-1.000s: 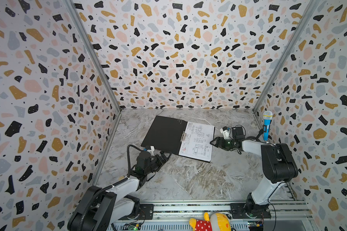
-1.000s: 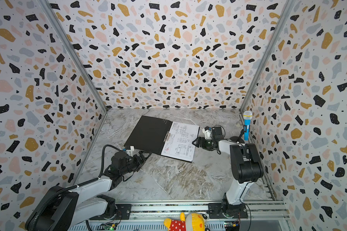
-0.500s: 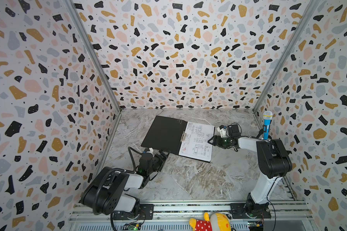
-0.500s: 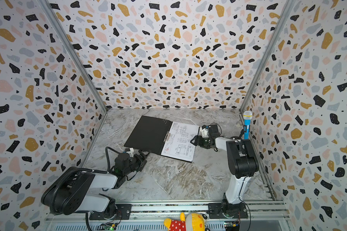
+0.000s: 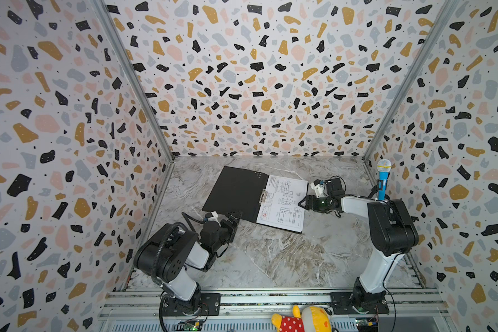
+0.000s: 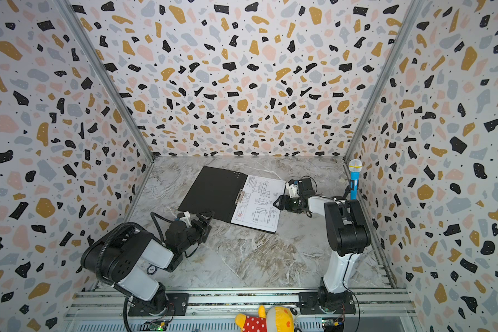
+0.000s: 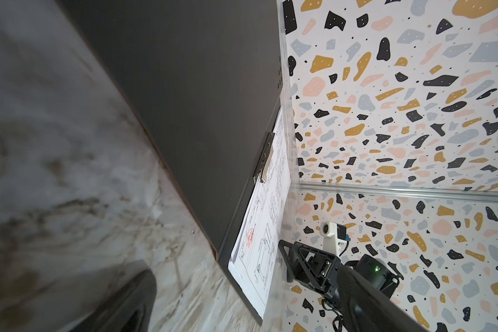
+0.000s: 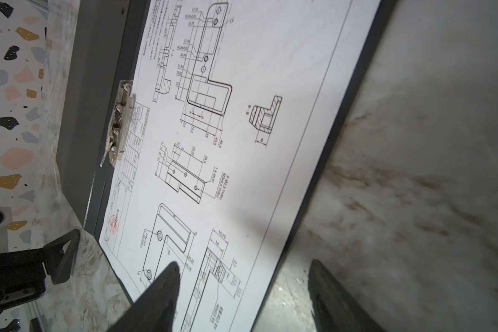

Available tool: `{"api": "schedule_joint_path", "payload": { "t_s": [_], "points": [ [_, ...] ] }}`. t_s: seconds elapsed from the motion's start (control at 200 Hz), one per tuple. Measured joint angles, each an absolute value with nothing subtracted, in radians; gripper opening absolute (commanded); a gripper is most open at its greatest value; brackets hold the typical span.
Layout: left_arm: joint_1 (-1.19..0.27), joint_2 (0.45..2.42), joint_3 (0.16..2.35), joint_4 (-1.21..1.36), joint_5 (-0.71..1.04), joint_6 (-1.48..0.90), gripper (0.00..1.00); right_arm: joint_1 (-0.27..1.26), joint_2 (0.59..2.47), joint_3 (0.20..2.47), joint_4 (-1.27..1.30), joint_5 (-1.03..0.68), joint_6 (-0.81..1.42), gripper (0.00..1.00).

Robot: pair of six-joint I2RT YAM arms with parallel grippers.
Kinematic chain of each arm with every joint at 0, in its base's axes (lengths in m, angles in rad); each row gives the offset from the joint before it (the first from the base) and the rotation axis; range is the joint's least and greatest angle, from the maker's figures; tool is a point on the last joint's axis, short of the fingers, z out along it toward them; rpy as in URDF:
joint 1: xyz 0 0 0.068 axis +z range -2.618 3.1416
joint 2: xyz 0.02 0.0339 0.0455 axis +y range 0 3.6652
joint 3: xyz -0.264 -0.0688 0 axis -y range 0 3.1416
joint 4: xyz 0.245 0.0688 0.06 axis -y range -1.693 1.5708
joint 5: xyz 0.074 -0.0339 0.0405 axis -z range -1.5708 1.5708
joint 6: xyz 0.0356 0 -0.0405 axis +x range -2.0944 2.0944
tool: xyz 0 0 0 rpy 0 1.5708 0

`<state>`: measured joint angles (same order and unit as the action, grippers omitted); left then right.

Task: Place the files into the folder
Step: 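Lift the cover edge with the left gripper, swinging it up toward the sheets, then fold the cover down over the clipped sheets with the left gripper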

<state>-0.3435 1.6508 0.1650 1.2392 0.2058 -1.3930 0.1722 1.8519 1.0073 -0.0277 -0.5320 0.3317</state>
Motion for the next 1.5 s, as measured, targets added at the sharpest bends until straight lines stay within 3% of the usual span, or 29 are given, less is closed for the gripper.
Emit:
{"api": "schedule_joint_path", "payload": {
  "t_s": [0.365,0.591,0.961,1.216,1.387,1.497],
  "points": [
    [-0.344,1.920,0.203,1.602,0.191,-1.498,1.00,0.178,1.854,1.017,-0.045,-0.517,0.308,0.70],
    [-0.344,1.959,0.243,1.617,0.173,-1.511,0.97,0.184,1.856,1.023,-0.057,-0.501,0.297,0.69],
    [-0.350,1.914,0.295,1.495,0.175,-1.390,0.59,0.196,1.860,1.037,-0.079,-0.478,0.271,0.67],
    [-0.404,1.717,0.391,1.206,0.144,-1.150,0.47,0.202,1.860,1.042,-0.087,-0.467,0.262,0.67],
    [-0.423,1.713,0.429,1.124,0.124,-1.072,0.39,0.210,1.862,1.050,-0.099,-0.455,0.254,0.66],
    [-0.440,1.743,0.439,1.100,0.101,-1.050,0.29,0.212,1.863,1.052,-0.103,-0.448,0.247,0.64]
  ]
}}
